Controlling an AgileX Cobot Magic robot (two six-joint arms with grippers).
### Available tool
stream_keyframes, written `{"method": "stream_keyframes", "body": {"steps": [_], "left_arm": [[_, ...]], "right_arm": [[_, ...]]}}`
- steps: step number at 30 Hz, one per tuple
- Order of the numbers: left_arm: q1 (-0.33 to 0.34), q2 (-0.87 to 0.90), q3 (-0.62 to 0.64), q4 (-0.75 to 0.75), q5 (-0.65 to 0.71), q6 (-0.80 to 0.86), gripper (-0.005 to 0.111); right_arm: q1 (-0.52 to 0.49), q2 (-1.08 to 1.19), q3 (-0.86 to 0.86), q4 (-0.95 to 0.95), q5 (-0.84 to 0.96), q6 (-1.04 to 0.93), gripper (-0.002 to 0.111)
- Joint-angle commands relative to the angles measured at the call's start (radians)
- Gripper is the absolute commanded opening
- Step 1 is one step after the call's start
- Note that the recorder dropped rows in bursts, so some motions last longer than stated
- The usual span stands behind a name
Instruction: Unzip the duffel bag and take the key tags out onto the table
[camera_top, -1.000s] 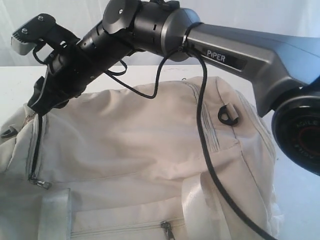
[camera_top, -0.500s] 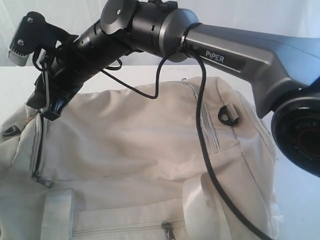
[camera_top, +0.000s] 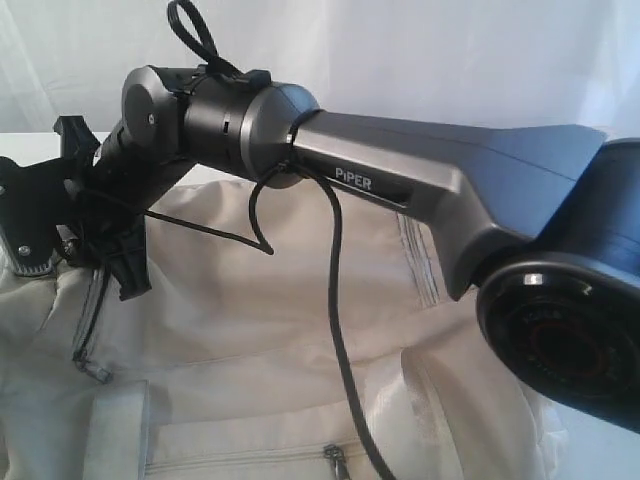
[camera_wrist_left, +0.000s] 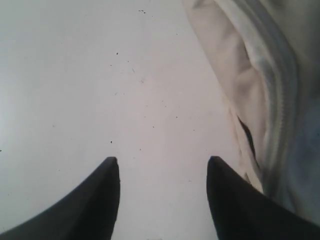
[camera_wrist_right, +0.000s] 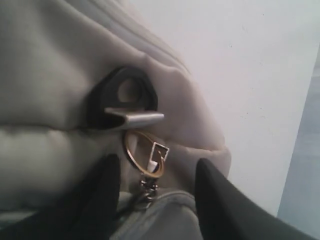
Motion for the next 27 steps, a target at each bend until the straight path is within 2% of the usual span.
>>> {"method": "stream_keyframes", "body": {"steps": [1,7,10,14,16,17,19,23,27], "left_arm": [[0.001,-0.009,0.007,-0.020,-0.007,-0.010,0.056],[0.001,-0.009,0.007,-0.027,-0.024,-0.008,0.056],[0.001,-0.009,0.007,-0.027,-0.024,-0.008,0.056],[0.001,-0.009,0.007,-0.029,-0.024,-0.006,0.056],[0.001,-0.009,0.007,-0.031,-0.024,-0.006,0.056],[0.001,-0.009,0.007,-0.031,-0.024,-0.006,0.056],[0.001,-0.009,0.007,-0.030,-0.026,-0.006,0.056],[0.001,-0.009,0.007,-0.030,-0.026,-0.006,0.056],[0.001,-0.009,0.007,-0.030,-0.026,-0.006,0.056]], "right_arm": [[-0.003,0.016,0.001,-0.023,-0.035,0.000,0.042],[0.001,0.029,0.001,-0.005,-0.032,0.000,0.035],[0.005,0.029,0.001,0.062,-0.024,-0.007,0.028],[0.018,0.029,0.001,0.060,-0.030,-0.009,0.025],[0.018,0.029,0.001,0.060,-0.030,-0.009,0.015],[0.018,0.029,0.001,0.058,-0.030,-0.005,0.006],[0.018,0.029,0.001,0.058,-0.032,-0.005,0.000],[0.018,0.029,0.001,0.056,-0.039,0.033,0.000],[0.018,0.003,0.001,-0.012,-0.096,0.185,0.000]]}}
